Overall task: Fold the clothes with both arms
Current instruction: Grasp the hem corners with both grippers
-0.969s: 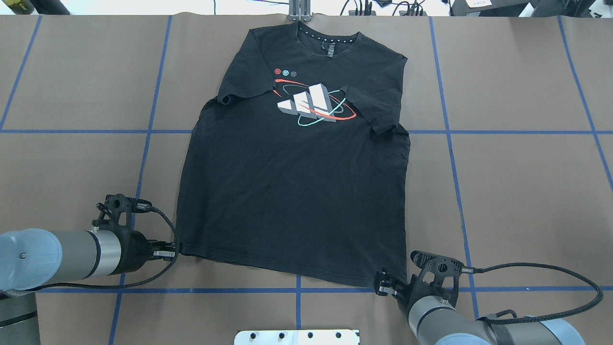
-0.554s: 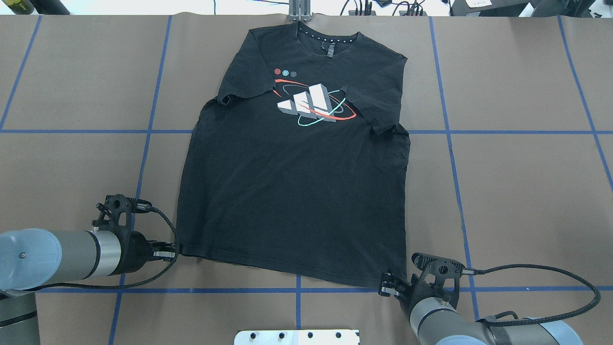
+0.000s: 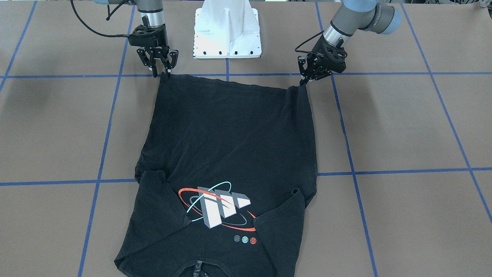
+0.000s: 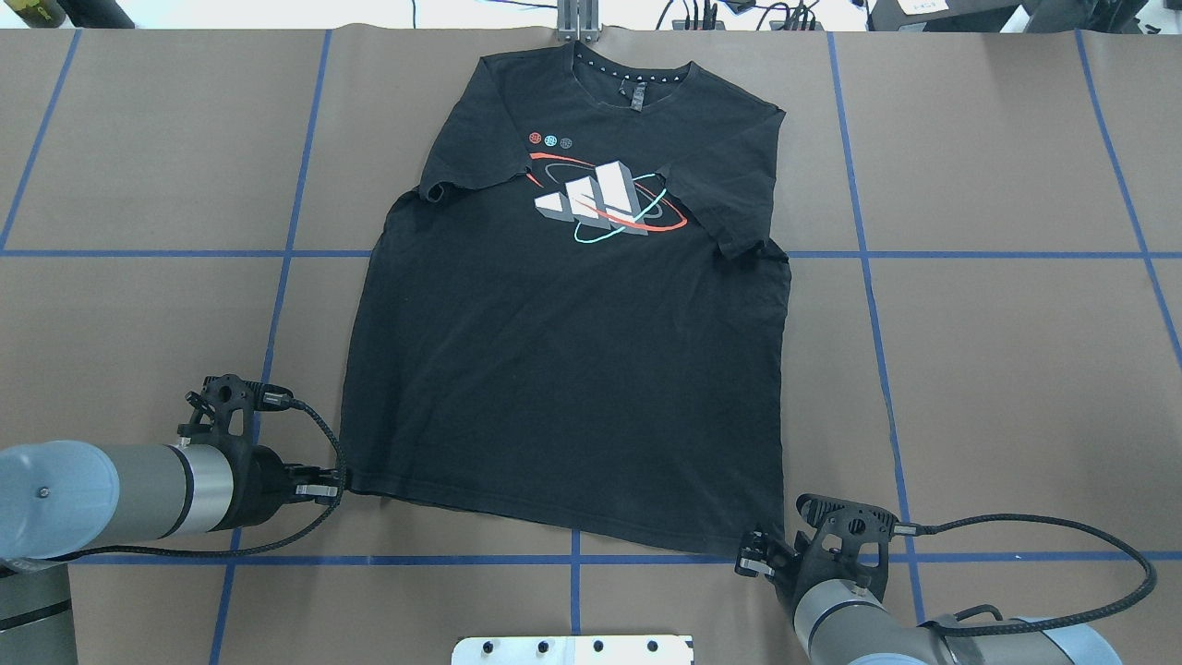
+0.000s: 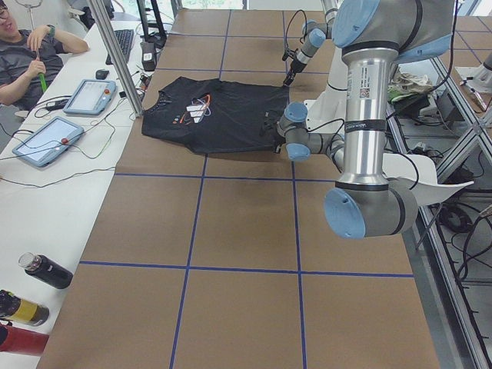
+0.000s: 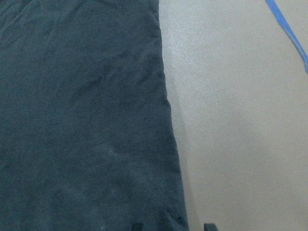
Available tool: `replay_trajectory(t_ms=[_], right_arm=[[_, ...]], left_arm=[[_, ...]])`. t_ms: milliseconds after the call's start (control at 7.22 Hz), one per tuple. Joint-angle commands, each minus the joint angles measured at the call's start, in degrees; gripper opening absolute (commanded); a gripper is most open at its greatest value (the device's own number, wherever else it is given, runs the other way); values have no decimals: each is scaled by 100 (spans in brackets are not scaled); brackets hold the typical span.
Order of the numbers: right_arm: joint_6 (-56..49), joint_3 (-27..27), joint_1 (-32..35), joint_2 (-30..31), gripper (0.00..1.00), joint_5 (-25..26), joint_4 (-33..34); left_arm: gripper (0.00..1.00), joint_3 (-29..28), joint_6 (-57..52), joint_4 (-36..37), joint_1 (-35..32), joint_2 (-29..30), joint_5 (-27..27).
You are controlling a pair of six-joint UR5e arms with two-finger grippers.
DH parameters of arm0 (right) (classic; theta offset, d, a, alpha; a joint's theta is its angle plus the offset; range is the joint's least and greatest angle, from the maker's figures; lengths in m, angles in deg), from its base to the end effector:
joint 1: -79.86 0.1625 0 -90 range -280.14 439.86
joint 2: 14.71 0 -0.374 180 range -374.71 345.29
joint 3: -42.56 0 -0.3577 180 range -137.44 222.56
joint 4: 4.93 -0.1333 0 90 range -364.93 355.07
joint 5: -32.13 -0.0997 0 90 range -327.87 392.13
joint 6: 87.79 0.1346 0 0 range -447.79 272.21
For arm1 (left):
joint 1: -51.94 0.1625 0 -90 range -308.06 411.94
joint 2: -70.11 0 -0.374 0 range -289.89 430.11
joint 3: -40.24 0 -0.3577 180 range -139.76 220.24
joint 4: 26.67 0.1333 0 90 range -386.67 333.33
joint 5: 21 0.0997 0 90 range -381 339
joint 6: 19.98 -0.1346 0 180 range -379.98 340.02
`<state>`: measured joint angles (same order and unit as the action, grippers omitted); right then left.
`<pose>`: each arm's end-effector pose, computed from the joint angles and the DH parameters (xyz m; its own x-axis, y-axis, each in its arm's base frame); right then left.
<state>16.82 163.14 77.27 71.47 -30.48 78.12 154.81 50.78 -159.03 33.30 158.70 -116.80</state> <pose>-0.4822 -0.1736 0.3574 0.6592 0.1944 0.7264 -0.4441 0.8802 0.1675 0.4193 -0.2678 0.3605 0.4468 0.1953 -0.8731 0.0886 0.9614 0.2604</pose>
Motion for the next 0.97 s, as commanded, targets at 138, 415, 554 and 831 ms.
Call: replay_trajectory(t_ms=[138, 415, 554, 831], right_arm=[[-2, -43, -49, 4, 37, 3, 0], [7, -52, -76, 13, 38, 3, 9], [7, -52, -76, 4, 38, 3, 9], [7, -52, -84, -5, 31, 12, 9]], left_arm=[[0, 4, 0, 0, -8, 0, 0], [0, 4, 0, 0, -8, 0, 0], [0, 4, 0, 0, -8, 0, 0], [0, 4, 0, 0, -8, 0, 0]])
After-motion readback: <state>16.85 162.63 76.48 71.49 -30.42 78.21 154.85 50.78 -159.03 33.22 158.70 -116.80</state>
